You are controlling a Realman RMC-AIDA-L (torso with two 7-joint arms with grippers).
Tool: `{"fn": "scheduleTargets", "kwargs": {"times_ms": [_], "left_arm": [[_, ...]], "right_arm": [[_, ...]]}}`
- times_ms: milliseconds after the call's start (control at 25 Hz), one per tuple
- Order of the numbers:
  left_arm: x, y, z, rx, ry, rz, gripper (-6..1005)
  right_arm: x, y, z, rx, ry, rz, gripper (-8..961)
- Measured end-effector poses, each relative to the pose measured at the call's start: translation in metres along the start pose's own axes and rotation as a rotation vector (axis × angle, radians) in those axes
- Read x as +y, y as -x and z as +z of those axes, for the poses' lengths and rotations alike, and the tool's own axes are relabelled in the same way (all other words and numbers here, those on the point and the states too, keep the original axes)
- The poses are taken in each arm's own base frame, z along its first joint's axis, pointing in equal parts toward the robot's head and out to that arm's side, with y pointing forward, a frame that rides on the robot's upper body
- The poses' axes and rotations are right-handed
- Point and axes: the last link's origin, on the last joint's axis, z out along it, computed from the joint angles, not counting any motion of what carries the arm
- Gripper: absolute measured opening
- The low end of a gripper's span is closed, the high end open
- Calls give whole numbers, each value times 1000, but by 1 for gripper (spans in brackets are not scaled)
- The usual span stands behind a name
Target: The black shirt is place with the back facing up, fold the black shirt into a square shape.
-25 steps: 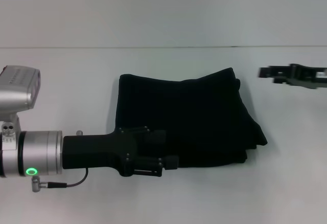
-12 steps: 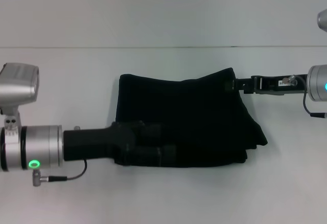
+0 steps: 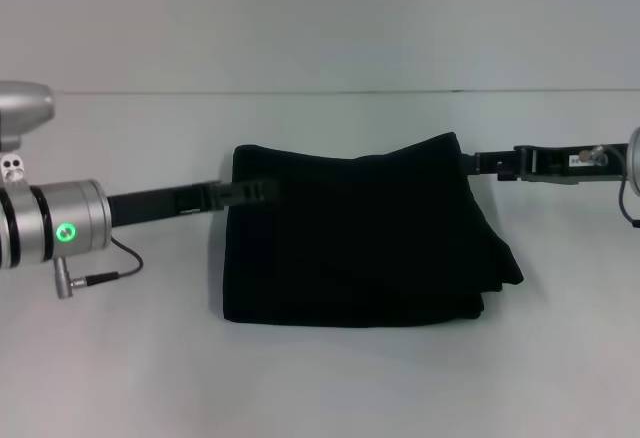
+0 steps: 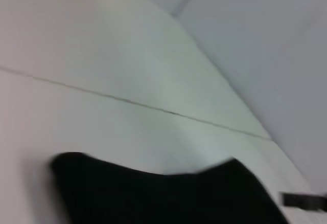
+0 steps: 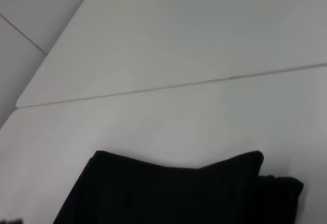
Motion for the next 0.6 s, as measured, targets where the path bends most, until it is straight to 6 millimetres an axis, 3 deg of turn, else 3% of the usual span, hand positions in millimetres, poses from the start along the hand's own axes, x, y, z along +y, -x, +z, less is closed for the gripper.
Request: {"fn": "scheduleTargets", "kwargs": {"times_ms": [320, 600], "left_arm": [[-15, 0, 5, -17, -126, -58, 890], [-12, 3, 15, -64, -144, -49, 888]], "right_arm": [[-11, -5, -10, -7, -19, 15, 788], [-12, -4, -10, -10, -26, 12, 786]]}}
